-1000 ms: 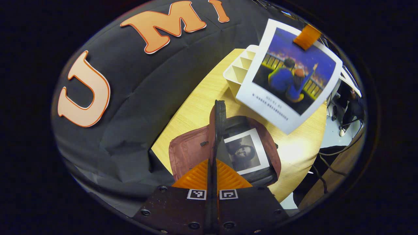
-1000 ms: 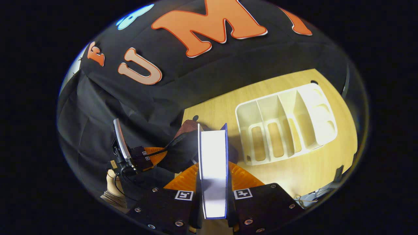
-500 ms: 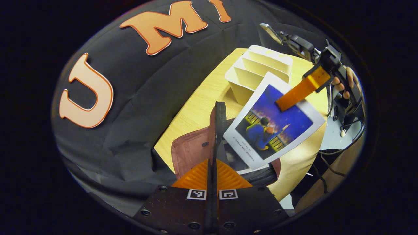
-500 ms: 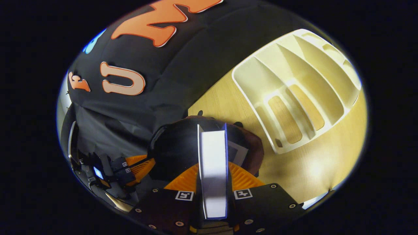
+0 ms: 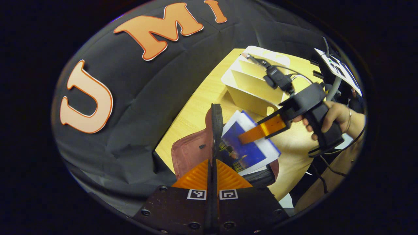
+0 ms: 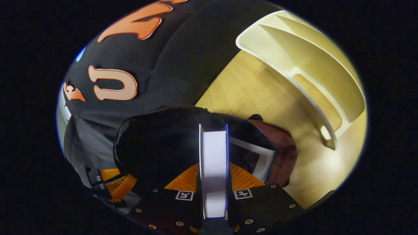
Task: Open the schoolbag, grab two books from the bookshelf and put them into the schoolbag.
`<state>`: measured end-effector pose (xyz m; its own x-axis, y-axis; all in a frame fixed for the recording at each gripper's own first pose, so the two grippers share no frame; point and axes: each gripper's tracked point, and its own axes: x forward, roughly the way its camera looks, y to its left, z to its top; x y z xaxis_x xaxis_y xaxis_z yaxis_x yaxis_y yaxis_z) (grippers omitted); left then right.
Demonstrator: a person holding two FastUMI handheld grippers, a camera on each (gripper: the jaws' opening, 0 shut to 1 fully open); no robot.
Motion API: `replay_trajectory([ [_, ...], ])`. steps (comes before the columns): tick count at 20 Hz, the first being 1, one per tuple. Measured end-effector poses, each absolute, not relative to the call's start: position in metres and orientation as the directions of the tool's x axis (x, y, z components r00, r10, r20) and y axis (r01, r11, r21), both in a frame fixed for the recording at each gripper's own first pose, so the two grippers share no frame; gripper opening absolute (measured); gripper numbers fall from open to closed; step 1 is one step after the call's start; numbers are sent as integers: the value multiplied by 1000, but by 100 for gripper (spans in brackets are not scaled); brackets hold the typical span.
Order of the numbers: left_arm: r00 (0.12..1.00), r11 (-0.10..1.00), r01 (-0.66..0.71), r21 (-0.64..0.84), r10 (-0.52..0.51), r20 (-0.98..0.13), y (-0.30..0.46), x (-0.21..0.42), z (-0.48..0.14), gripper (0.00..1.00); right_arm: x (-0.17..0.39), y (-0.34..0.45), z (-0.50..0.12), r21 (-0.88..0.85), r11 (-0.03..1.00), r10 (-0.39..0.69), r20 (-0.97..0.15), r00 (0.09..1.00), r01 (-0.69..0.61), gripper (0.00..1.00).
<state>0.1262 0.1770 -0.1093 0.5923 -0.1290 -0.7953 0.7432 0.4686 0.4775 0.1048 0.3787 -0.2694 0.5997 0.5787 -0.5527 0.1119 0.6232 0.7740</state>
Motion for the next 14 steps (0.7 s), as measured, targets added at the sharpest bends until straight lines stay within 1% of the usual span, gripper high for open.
replay_trajectory([
  [2, 596, 466, 741, 483, -128, -793, 177, 128, -108, 0, 112, 394, -274, 774, 622, 561, -545, 622, 118, 30],
  [3, 595, 465, 742, 482, -128, -793, 177, 128, -107, 1, 115, 402, -277, 762, 637, 545, -550, 633, 115, 31],
  [4, 592, 462, 745, 481, -128, -795, 176, 128, -108, 0, 116, 407, -282, 742, 661, 531, -565, 631, 109, 22],
  [5, 591, 459, 747, 481, -125, -797, 176, 130, -109, 0, 113, 411, -287, 713, 694, 521, -592, 615, 100, 35],
  [7, 586, 465, 746, 477, -119, -802, 179, 132, -113, 0, 104, 408, -305, 614, 785, 469, -677, 567, 83, 45],
  [8, 588, 469, 743, 477, -119, -800, 181, 134, -113, 1, 101, 405, -310, 574, 816, 446, -705, 550, 74, 41],
  [9, 590, 472, 741, 478, -118, -799, 183, 134, -113, 1, 102, 403, -315, 549, 833, 434, -726, 534, 70, 52],
  [10, 589, 473, 741, 476, -119, -799, 184, 134, -114, 1, 99, 400, -317, 531, 844, 421, -745, 518, 77, 86],
  [12, 588, 475, 741, 473, -122, -799, 186, 133, -114, 1, 94, 391, -318, 502, 861, 403, -770, 495, 82, 98],
  [14, 587, 478, 742, 470, -124, -800, 188, 132, -115, 1, 93, 376, -312, 494, 867, 401, -773, 492, 70, 98],
])
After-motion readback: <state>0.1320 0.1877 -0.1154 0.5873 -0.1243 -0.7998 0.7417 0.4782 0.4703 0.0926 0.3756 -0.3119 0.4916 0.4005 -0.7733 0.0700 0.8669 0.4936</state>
